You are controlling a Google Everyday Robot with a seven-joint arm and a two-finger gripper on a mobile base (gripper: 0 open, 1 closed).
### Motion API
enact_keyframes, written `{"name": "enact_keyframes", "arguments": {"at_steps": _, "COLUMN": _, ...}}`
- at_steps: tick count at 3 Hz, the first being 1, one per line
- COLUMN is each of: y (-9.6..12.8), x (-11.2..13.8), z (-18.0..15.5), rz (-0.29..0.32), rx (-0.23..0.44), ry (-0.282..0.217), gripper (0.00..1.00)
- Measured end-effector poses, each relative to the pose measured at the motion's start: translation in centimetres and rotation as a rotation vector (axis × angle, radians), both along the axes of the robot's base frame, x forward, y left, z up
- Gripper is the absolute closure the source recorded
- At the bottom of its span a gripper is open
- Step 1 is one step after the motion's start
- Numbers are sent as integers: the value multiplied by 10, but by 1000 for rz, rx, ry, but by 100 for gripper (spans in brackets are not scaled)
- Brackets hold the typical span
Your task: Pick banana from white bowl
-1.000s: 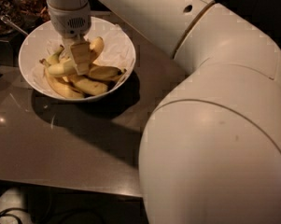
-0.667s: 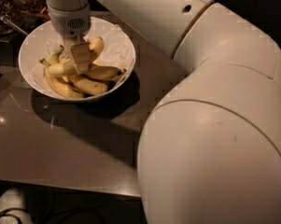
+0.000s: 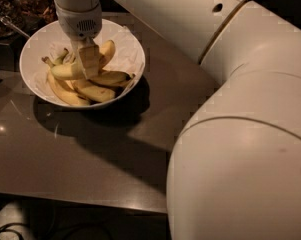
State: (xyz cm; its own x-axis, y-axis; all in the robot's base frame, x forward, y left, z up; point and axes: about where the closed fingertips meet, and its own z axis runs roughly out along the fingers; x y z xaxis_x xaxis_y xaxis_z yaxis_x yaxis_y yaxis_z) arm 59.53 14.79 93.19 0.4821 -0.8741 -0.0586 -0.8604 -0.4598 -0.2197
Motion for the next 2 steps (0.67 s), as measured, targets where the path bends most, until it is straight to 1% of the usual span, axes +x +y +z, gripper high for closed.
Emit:
{"name": "enact_keyframes", "arguments": {"at_steps": 1, "y": -13, "x": -19, "z": 18, "rz": -25, "rx": 52, "ry": -55, "gripper": 100}}
{"name": "enact_keyframes", "arguments": {"at_steps": 2, "y": -40, "x": -74, "z": 56, "rz": -25, "rx": 76, "ry": -122, "gripper": 100}}
